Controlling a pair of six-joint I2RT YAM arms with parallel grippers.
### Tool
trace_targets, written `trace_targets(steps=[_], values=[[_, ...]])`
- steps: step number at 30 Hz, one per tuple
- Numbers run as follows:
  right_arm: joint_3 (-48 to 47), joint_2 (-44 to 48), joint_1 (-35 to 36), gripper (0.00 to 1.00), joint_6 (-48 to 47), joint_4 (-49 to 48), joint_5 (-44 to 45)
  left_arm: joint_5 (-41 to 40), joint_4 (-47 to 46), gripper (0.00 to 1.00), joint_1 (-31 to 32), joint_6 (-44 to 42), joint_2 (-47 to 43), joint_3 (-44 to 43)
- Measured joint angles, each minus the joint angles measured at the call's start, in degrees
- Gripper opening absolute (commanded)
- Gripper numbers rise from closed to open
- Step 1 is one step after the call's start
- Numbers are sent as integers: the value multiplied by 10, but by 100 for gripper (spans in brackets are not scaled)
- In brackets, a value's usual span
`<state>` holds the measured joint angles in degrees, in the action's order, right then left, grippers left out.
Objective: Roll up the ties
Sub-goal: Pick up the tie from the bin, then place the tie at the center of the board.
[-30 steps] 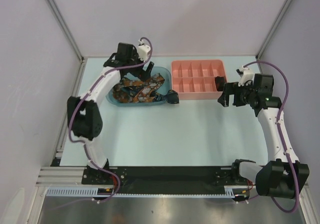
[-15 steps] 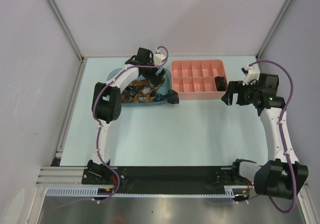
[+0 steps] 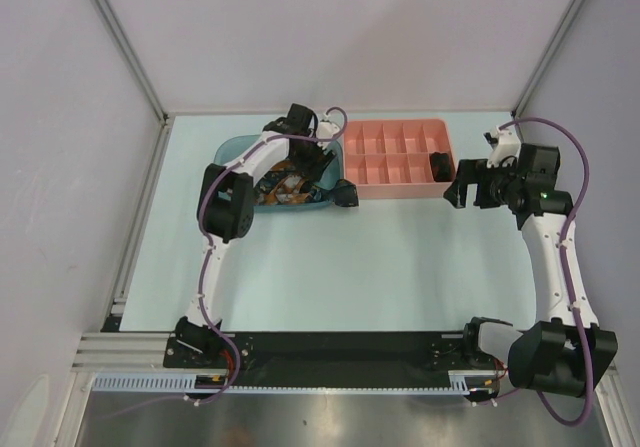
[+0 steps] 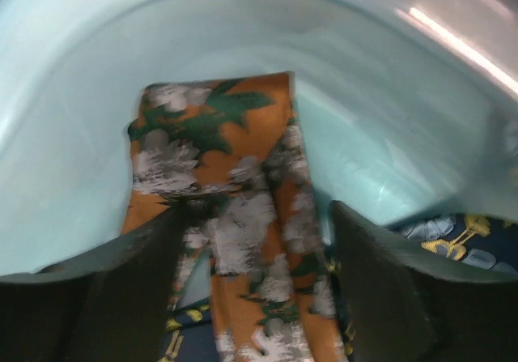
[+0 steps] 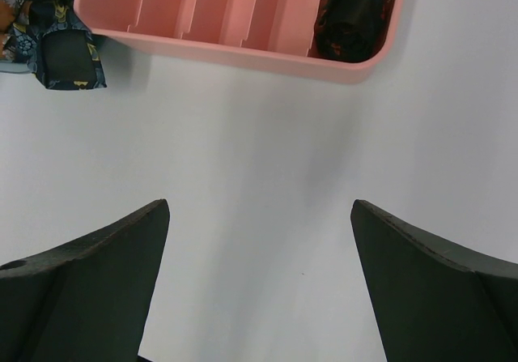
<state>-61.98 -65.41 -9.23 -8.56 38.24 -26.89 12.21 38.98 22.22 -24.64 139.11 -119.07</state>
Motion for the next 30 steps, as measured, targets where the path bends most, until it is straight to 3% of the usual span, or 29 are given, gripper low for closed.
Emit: trace_targets(steps=[4,9,14,18,30], values=[[-12,-4,0,100,0,1,-2,0,22,29,0,-9,4,-11],[-18,-9,0,100,0,1,-9,6,26,0,-1,-14,2,-15],[-18,-10,9,100,0,1,-17,20,27,0,-2,-12,-28,-15],[-18,-11,35,100,-3,0,-22,28,18,0,-5,-3,-110,-14],[-35,-54,113,100,-48,-11,-37,62,-89,0,-11,53,-530,94]])
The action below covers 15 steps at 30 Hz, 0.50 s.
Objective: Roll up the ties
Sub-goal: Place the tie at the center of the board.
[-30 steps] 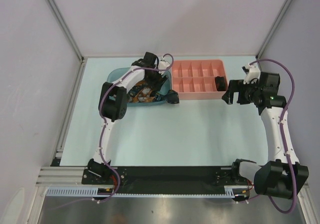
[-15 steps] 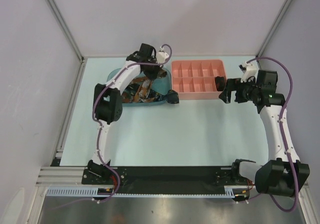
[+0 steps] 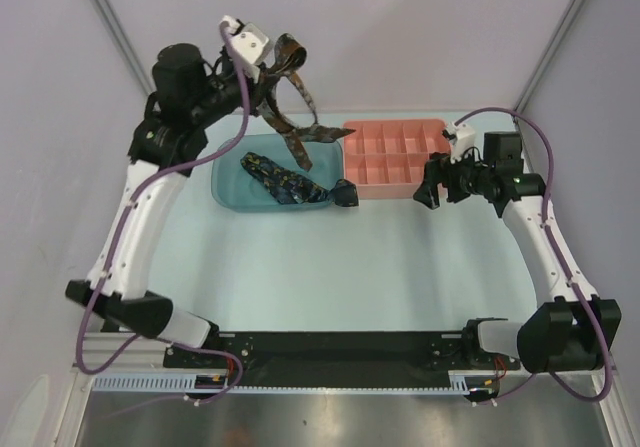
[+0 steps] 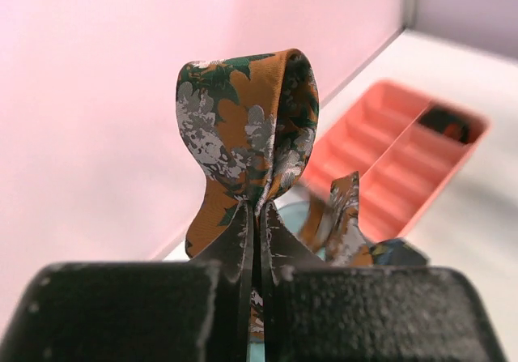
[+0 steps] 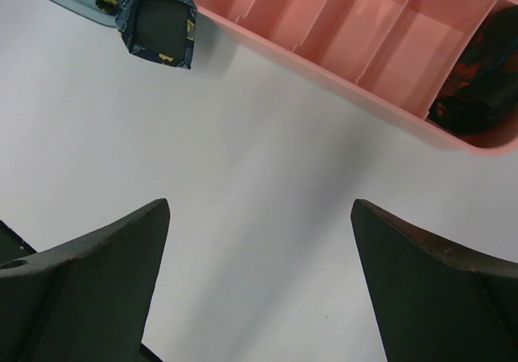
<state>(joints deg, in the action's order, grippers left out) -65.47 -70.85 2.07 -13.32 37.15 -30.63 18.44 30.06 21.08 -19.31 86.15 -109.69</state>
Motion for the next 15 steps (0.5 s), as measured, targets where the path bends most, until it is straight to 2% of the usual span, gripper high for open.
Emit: trace_targets(steps=[6,13,15], values=[[-27,-49,6,100,-18,-4,-19,64,19,0,8,28,-96,32],[-50,-78,0,100,-40,11,-49,171,167,0,41,-45,-163,37],[-52,-78,-3,100,-51,26,-59,181,213,0,72,-72,-166,38]])
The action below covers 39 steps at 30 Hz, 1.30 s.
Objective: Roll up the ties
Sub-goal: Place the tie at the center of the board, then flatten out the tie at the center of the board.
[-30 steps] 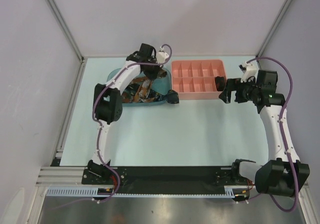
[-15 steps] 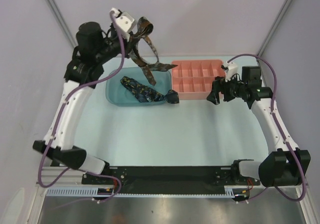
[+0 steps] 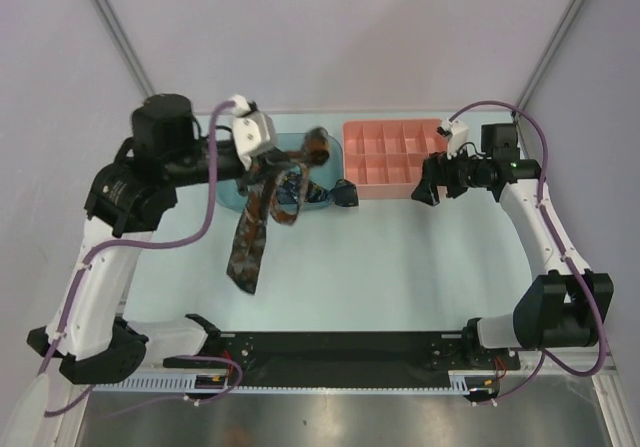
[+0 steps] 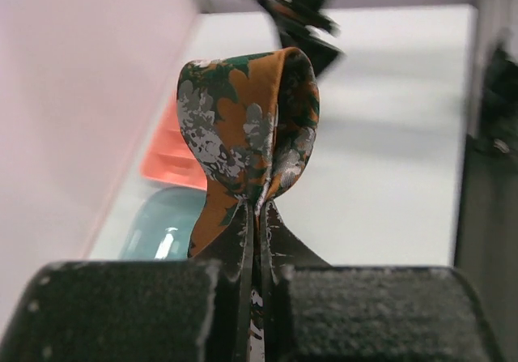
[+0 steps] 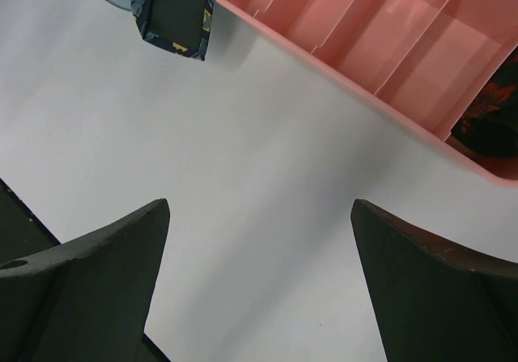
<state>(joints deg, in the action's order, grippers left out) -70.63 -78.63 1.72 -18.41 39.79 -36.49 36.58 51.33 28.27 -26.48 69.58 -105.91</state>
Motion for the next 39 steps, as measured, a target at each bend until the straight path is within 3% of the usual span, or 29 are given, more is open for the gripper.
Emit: trace_targets(steps=[3,6,8,9,11,12,18,23,31,37,39], values=[[0,2,-15,100,-22,28,-12,-3,48,0,82,-28,14,8],[2,17,-45,100,-44,56,-16,2,73,11,150,-37,54,9],[7,34,-66,100,-62,75,-16,9,78,44,168,-44,86,11],[9,44,-72,100,-72,85,-15,10,79,66,172,-54,100,18],[17,61,-76,100,-89,102,-15,4,73,95,172,-78,112,51],[23,70,-76,100,-98,111,-15,-3,70,99,168,-89,112,83],[64,100,-76,100,-127,144,-10,-46,35,100,110,-126,56,358],[79,87,-76,96,-127,161,-8,-84,-31,100,139,-79,28,488],[80,66,-82,96,-102,161,-8,-165,-176,99,176,121,85,537],[97,72,-82,95,-90,161,-8,-163,-233,99,176,255,112,536],[104,73,-82,95,-83,161,-9,-162,-240,92,177,280,124,532]])
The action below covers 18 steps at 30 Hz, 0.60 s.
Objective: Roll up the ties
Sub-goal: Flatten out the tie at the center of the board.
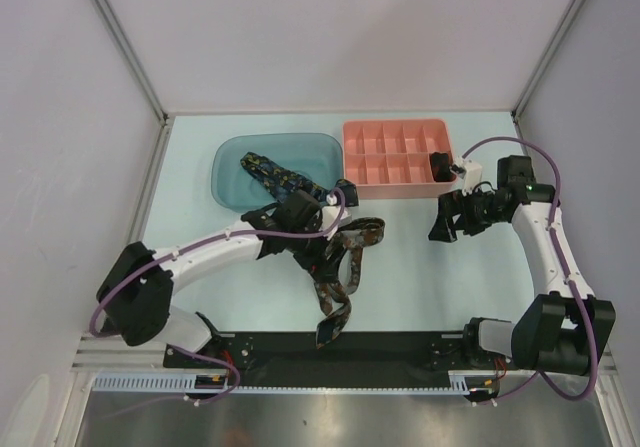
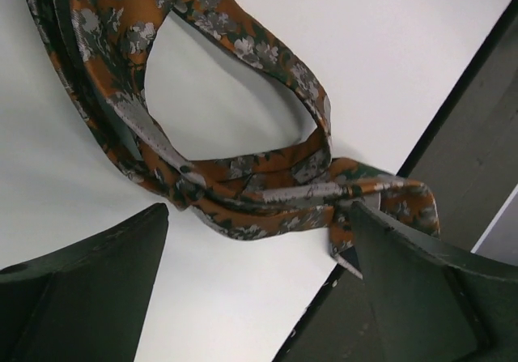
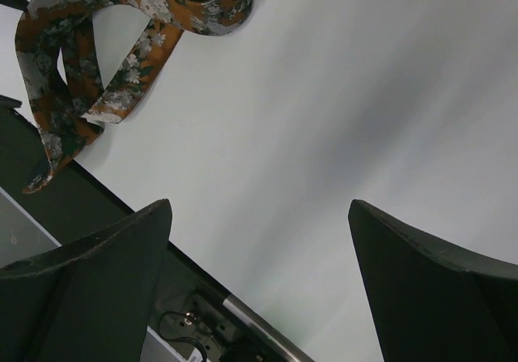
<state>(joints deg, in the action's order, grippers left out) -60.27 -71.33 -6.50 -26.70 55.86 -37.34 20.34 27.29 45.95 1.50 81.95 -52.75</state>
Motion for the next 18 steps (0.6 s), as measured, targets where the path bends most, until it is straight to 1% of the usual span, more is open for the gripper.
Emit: trace_targets(steps=[1,2,4,5,7,8,10,11,12,15,18], values=[[2,0,0,95,2,-1,0,-1,-2,89,0,8,10,-3],[2,0,0,94,6,-1,0,-3,-3,83,1,15,18,-6],[3,0,0,94,13,-2,-2,-13,-2,74,1,25,38,-11],[3,0,0,93,16,-3,-3,-21,0,62,1,29,47,-13],[3,0,0,93,19,-5,-5,-30,6,51,0,33,58,-15],[3,0,0,93,21,-5,-5,-33,10,39,0,34,59,-16],[3,0,0,93,23,-5,-5,-34,23,26,-2,29,58,-21],[3,0,0,92,23,-5,-5,-32,28,10,-4,24,57,-24],[3,0,0,91,23,-5,-7,-29,35,1,-7,18,53,-27],[3,0,2,90,23,-6,-9,-4,60,0,-27,-1,24,-35],[3,0,9,89,24,-11,-14,36,95,0,-76,-8,-23,-58]])
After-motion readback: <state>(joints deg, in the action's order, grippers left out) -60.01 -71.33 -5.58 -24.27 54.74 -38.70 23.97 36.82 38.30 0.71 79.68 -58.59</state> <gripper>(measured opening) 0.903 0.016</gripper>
